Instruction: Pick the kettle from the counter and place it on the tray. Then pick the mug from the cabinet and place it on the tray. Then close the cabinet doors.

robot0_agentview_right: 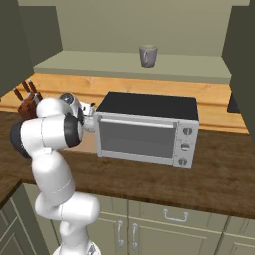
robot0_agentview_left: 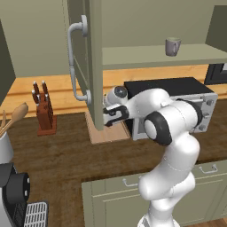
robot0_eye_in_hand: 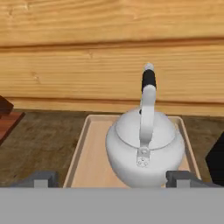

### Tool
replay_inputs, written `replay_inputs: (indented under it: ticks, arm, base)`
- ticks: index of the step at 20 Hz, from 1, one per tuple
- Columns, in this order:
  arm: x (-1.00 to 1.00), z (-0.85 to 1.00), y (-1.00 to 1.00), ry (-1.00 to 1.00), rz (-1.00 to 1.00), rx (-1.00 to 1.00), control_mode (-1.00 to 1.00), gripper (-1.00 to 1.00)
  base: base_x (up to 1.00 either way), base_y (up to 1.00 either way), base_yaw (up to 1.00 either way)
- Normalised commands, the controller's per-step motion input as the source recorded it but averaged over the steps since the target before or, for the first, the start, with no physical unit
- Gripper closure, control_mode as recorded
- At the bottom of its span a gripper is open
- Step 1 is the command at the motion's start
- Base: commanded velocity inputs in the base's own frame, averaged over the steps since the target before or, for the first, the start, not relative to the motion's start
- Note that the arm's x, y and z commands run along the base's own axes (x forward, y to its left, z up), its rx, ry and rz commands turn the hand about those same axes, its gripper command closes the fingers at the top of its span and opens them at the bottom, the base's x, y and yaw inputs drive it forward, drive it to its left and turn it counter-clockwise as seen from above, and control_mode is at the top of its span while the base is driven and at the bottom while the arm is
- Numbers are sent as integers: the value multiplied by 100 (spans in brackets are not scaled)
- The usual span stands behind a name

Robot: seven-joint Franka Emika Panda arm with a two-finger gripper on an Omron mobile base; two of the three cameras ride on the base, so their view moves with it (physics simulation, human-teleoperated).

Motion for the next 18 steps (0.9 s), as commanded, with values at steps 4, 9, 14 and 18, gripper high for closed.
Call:
replay_inputs:
  ticks: [4, 9, 14, 18]
  arm:
    - [-54, 47, 0, -11, -8, 0, -100, -100]
    - [-54, 61, 0, 0, -12, -3, -100, -100]
    - [-58, 78, 0, 1, -9, -4, -100, -100]
    - [-39, 31, -25, 7, -1, 0, -100, -100]
  base:
    - [0, 0, 0]
    - [0, 0, 0]
    - [0, 0, 0]
    - [0, 0, 0]
